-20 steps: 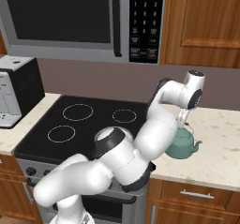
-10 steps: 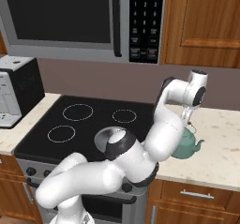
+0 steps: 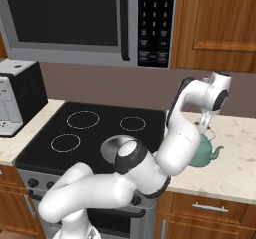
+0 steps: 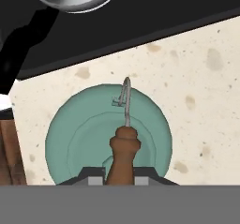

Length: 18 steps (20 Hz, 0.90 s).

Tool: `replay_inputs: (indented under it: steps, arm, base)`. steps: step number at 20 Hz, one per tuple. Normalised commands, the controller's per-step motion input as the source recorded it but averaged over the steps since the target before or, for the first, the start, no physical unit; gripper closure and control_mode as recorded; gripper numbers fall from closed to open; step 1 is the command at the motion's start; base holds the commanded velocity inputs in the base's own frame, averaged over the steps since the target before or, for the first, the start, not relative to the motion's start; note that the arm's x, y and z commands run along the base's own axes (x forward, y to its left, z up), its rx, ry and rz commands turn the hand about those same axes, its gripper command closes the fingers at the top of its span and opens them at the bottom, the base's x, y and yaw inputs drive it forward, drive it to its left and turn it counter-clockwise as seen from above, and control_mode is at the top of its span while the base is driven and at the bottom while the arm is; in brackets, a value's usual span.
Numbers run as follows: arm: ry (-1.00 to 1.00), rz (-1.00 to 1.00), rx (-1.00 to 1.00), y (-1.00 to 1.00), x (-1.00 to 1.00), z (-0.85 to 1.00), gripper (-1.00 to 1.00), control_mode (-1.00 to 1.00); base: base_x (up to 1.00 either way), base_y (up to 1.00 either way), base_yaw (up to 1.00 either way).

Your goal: Pick the kettle from the counter and place it on a stove burner. Then turn the burner on.

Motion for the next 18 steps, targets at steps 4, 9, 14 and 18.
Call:
replay_inputs:
  steps: [4,9,14,18]
  arm:
    - [-0.13,0.00,0.00,0.03,-0.57,0.31,1.00,-1.00]
    - [-0.13,0.00,0.00,0.33,-0.44,0.32,1.00,-1.00]
    - [-0.09,0.02,0.00,0.41,-0.26,0.47,1.00,-1.00]
    - [-0.09,0.03,0.00,0.43,-0.27,0.54,1.00,-1.00]
  base:
    - [0.00,0.00,0.00]
    - [0.00,0.00,0.00]
    - [0.00,0.00,0.00]
    - [0.00,0.00,0.00]
